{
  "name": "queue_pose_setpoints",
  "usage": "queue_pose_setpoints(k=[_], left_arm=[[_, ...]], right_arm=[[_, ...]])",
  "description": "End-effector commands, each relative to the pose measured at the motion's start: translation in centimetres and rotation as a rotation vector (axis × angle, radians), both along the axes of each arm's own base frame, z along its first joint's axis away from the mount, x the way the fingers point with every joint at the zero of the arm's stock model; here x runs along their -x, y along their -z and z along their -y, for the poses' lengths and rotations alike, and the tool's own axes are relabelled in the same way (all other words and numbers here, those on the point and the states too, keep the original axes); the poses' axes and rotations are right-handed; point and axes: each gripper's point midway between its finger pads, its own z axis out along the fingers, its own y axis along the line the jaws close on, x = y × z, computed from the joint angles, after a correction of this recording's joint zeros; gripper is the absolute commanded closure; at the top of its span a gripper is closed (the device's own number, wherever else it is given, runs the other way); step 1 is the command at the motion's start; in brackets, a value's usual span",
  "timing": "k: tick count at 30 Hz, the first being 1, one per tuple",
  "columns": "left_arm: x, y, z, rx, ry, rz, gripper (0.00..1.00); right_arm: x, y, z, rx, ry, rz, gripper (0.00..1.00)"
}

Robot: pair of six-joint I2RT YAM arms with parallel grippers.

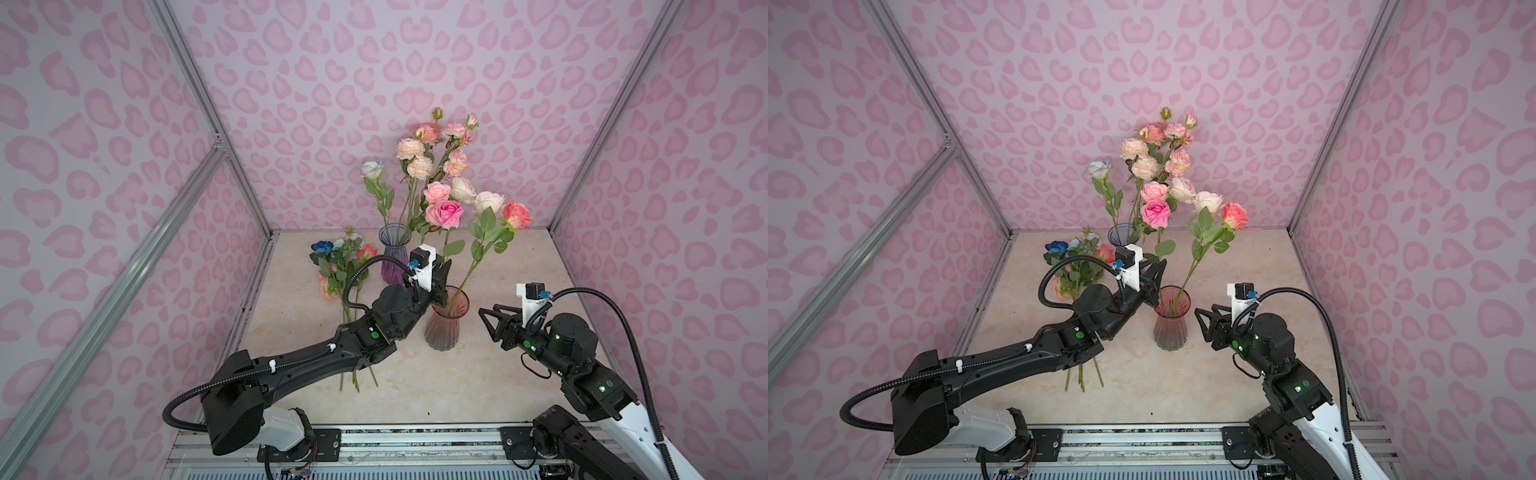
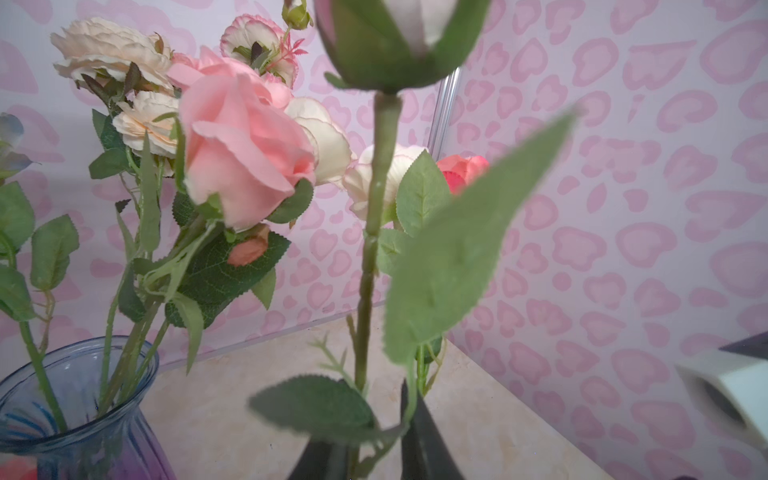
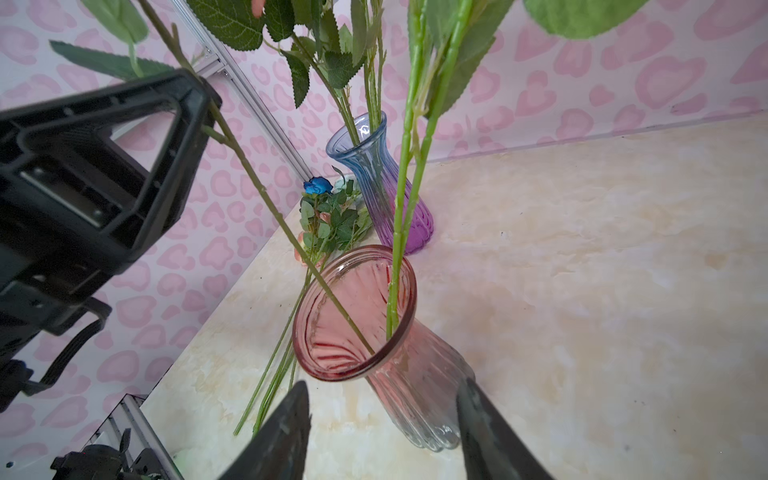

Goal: Arrange the flowers into the vase
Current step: 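Open the left gripper and move it back to the rose bunch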

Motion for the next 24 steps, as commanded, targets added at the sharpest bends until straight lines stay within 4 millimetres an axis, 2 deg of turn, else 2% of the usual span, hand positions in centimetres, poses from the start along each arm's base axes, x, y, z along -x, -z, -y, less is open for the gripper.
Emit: queue_pose_setpoints(k=[1,5,11,14,20,23,24], left_arm=[[0.3,0.0,-0.8,0.001,-0.010,-0.019,0.63],[0.9,1.5,-1.4,-0.040,-0.002,-0.076,0.53],[2.2,2.4,-4.1,-0.087,-0.039,-0.120,0.27],[3.2,3.2,-5.6,-0.129,-0.037,-0.135,0.25],[4.6,3.7,-10.5,-0.142,-0.123,-0.131,0.27],[4.2,4.2,-15.0,-0.119,-0.301,-0.132,0.26],[3.7,5.1,-17.1,-0.123,-0.390,-0.161,0.24]], right_arm=[[-0.1,-0.8,0.1,-0.008,0.006,0.031,0.42],[-0.2,-0.9,-0.1,-0.013,-0.002,0.029,0.43],[-0.5,-1.2,-0.5,-0.014,-0.011,0.031,0.43],[-0.7,-1.3,-0.6,-0.014,-0.017,0.035,0.43],[-1.0,-1.5,-0.8,-0.017,-0.014,0.043,0.43],[-1.0,-1.6,-0.7,-0.019,-0.009,0.046,0.43],[-1.0,-1.6,-0.7,-0.021,-0.008,0.047,0.43]])
